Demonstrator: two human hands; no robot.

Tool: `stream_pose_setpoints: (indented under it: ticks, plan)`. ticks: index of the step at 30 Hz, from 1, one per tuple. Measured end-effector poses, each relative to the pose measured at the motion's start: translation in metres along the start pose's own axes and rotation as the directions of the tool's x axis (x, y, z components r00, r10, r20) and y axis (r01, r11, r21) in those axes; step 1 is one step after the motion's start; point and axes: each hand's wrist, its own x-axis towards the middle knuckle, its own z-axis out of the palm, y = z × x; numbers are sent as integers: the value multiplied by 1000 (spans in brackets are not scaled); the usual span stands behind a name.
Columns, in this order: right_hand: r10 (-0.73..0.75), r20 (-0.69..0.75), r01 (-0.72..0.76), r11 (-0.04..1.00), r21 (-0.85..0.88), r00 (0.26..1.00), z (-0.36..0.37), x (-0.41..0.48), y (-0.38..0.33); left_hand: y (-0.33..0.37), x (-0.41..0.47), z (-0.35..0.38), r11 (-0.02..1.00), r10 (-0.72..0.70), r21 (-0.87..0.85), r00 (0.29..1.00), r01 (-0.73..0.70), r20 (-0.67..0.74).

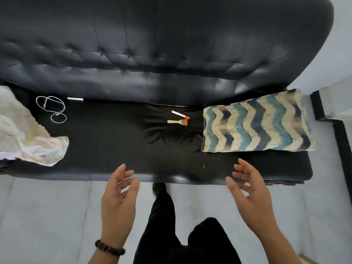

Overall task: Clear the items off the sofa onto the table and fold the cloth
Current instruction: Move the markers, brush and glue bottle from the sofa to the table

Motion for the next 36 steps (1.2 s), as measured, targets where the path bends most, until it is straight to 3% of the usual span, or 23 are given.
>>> stream_pose_setpoints:
  ticks: [6, 12, 17, 20, 22, 24, 27, 29, 32, 36]
  plan:
    - [155, 11, -155, 988, -28, 988, 44, 108, 15, -16, 125, 32, 992, -106, 58, 992, 110, -72]
    - [172, 40, -172, 985, 5, 984, 136, 257, 114, -121, 241, 137, 984, -172, 18, 978, 175, -117]
    - [56, 87, -49, 995, -83, 995, 232, 389, 212, -226, 355, 262, 996, -64, 63, 995, 69, -72]
    - [-14, 113, 37, 978, -204, 993, 280, 455, 258, -271, 418, 327, 963, 109, 245, 994, -114, 32]
    - [-62, 140, 106, 940, -325, 988, 304, 490, 284, -298, 449, 359, 878, 224, 401, 964, -262, 141]
    - [-77, 192, 155, 885, -440, 978, 321, 515, 305, -324, 469, 381, 711, 309, 571, 911, -411, 272]
    - [-91, 227, 212, 774, -597, 970, 333, 532, 324, -353, 473, 391, 426, 320, 744, 855, -515, 408]
    - [-64, 231, 199, 751, -630, 971, 335, 533, 326, -359, 470, 389, 354, 364, 769, 836, -532, 411]
    - [-8, 256, 164, 787, -594, 967, 326, 522, 317, -346, 458, 376, 461, 305, 718, 853, -521, 424]
    - [11, 189, 73, 900, -430, 982, 295, 478, 291, -304, 419, 341, 786, 93, 573, 960, -233, 263]
